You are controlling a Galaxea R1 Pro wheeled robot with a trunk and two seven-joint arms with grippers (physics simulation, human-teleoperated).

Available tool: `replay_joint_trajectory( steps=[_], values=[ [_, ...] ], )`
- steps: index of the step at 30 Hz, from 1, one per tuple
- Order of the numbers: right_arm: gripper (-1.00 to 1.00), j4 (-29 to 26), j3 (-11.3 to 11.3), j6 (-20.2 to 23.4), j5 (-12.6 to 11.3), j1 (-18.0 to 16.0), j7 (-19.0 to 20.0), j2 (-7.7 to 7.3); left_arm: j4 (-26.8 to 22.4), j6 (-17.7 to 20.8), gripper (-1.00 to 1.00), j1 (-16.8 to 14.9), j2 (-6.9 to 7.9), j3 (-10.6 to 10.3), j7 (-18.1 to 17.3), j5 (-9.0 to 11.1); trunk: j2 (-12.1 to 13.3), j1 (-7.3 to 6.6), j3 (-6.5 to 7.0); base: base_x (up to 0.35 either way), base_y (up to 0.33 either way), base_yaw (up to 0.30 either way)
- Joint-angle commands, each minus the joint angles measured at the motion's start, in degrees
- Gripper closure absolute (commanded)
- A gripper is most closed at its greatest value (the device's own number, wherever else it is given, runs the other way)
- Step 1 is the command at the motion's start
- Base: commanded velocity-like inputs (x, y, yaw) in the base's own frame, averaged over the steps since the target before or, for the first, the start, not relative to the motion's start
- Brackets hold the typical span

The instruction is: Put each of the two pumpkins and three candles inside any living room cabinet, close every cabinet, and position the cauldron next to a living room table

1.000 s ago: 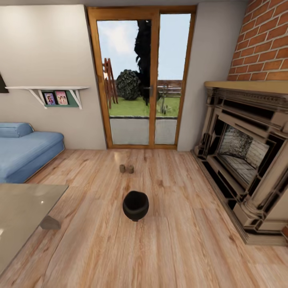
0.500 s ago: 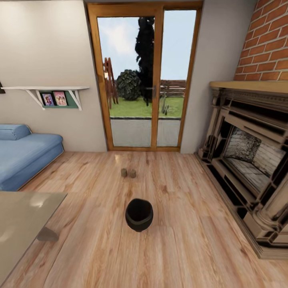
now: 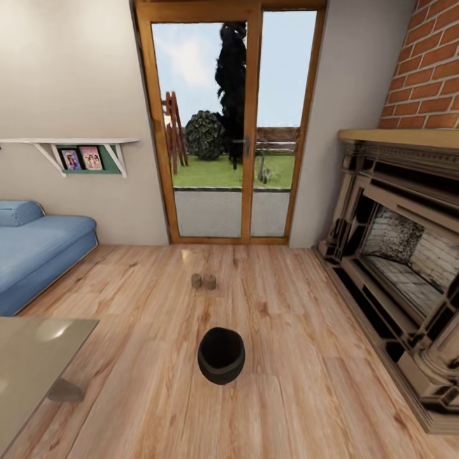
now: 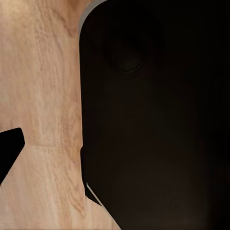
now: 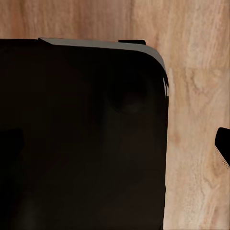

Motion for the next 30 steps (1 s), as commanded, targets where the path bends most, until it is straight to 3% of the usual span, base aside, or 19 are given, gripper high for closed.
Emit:
replay_joint_trajectory(
  steps=[1, 30],
  values=[
    [-1.0, 0.05, -0.01, -0.2, 0.0, -0.03, 0.02, 0.0, -0.04, -0.12, -1.0, 0.01, 0.0, 0.01, 0.06, 0.05, -0.02, 0.02, -0.04, 0.243, 0.0, 0.0],
    [-1.0, 0.05, -0.01, -0.25, 0.0, -0.03, 0.04, 0.0, -0.04, -0.12, -1.0, 0.01, 0.0, -0.01, 0.05, 0.05, -0.02, 0.02, -0.04, 0.231, 0.0, 0.0]
  ],
)
